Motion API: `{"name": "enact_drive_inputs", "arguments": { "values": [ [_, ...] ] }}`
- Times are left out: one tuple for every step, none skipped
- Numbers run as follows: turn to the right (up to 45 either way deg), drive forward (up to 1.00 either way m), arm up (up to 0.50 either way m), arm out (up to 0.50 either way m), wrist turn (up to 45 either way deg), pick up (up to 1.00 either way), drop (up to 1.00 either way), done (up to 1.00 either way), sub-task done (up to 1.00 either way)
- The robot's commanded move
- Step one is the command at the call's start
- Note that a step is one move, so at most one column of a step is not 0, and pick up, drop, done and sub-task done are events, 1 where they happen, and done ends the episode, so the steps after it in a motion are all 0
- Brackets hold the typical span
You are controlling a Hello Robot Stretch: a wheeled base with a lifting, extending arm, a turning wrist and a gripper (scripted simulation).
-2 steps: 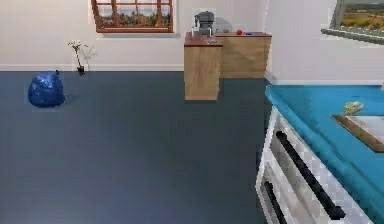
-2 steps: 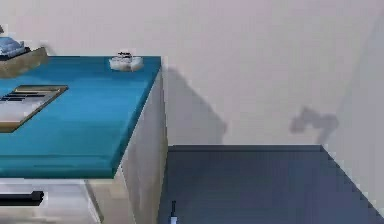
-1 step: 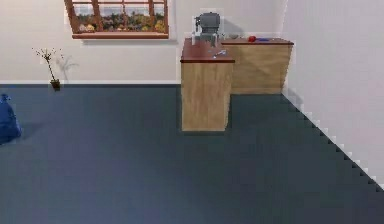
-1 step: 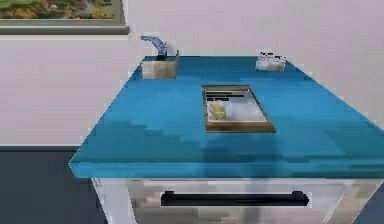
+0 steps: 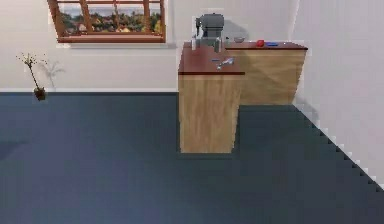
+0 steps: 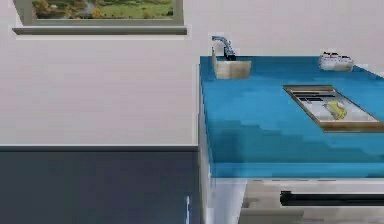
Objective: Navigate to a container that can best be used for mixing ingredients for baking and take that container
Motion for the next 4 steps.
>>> {"name": "enact_drive_inputs", "arguments": {
  "values": [
    [30.0,0.00,0.00,0.00,0.0,0.00,0.00,0.00,0.00],
    [0.0,1.00,0.00,0.00,0.0,0.00,0.00,0.00,0.00],
    [3.0,0.00,0.00,0.00,0.0,0.00,0.00,0.00,0.00],
    [0.0,0.95,0.00,0.00,0.0,0.00,0.00,0.00,0.00]
  ]
}}
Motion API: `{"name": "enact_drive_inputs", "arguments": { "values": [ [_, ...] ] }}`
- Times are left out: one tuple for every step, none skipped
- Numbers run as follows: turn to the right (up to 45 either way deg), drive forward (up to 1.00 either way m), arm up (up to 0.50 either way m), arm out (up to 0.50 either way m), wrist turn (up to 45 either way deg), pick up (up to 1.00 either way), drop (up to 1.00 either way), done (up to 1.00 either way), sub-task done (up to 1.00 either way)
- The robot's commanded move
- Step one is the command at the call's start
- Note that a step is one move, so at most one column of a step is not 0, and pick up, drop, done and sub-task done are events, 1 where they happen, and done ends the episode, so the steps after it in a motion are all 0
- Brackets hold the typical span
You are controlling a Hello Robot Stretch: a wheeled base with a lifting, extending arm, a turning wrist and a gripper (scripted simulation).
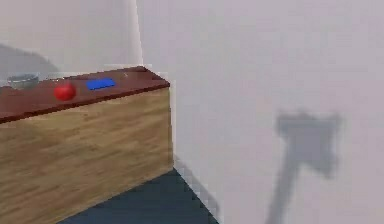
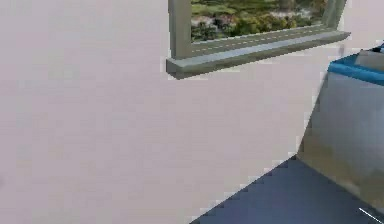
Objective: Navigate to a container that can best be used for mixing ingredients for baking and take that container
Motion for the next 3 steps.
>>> {"name": "enact_drive_inputs", "arguments": {
  "values": [
    [-36.0,0.00,0.00,0.00,0.0,0.00,0.00,0.00,0.00],
    [0.0,0.85,0.00,0.00,0.0,0.00,0.00,0.00,0.00],
    [-45.0,0.00,0.00,0.00,0.0,0.00,0.00,0.00,0.00]
  ]
}}
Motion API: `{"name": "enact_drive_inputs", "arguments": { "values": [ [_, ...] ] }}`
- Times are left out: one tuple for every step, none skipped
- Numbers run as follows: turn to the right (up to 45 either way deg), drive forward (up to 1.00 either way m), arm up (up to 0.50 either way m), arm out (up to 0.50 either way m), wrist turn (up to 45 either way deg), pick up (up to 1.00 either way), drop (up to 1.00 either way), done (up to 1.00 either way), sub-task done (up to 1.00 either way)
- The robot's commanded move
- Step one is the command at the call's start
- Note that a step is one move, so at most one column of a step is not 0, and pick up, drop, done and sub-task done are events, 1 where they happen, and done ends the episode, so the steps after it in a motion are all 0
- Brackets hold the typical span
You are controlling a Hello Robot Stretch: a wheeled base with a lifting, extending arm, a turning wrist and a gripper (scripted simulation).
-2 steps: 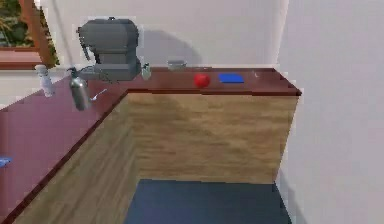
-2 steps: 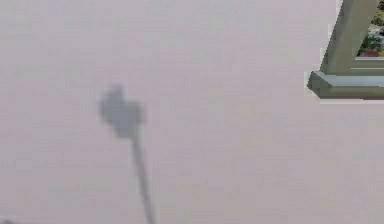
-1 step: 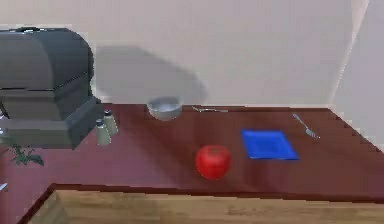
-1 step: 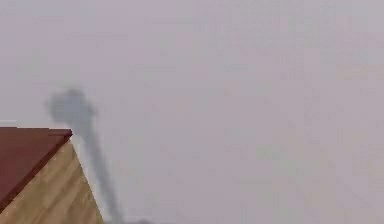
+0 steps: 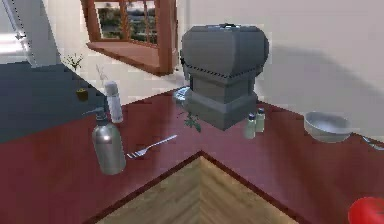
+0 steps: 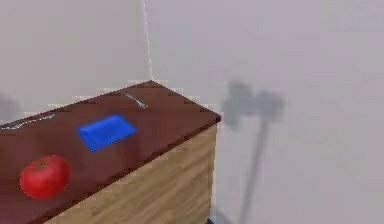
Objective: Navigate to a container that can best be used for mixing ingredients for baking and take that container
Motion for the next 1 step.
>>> {"name": "enact_drive_inputs", "arguments": {
  "values": [
    [-45.0,0.00,0.00,0.00,0.0,0.00,0.00,0.00,0.00]
  ]
}}
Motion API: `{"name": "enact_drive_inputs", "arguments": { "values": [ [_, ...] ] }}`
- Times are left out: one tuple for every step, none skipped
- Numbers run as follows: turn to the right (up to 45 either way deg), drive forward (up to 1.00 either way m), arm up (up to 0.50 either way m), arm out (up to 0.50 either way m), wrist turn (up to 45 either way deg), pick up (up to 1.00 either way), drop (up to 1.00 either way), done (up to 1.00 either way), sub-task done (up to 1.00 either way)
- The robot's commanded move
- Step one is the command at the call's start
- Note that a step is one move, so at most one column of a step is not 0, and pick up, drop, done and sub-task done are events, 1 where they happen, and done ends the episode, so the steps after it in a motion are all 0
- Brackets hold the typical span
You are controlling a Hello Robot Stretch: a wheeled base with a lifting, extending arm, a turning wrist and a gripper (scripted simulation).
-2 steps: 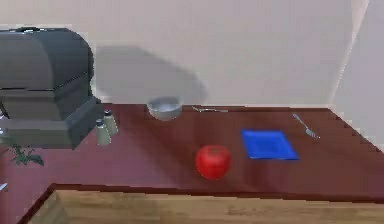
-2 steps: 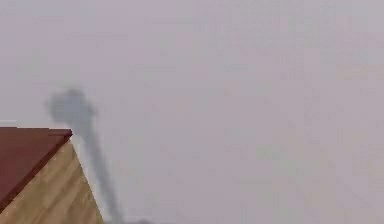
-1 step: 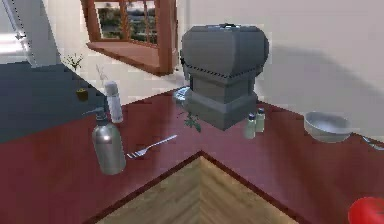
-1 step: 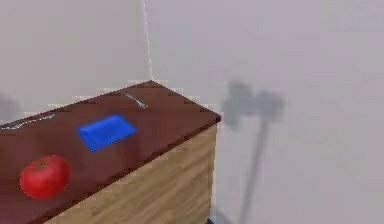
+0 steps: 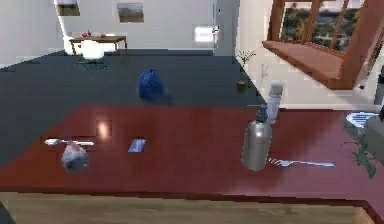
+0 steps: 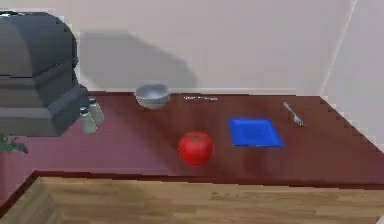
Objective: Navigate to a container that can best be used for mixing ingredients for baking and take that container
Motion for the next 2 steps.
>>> {"name": "enact_drive_inputs", "arguments": {
  "values": [
    [45.0,0.00,0.00,0.00,0.0,0.00,0.00,0.00,0.00],
    [45.0,0.00,0.00,0.00,0.0,0.00,0.00,0.00,0.00]
  ]
}}
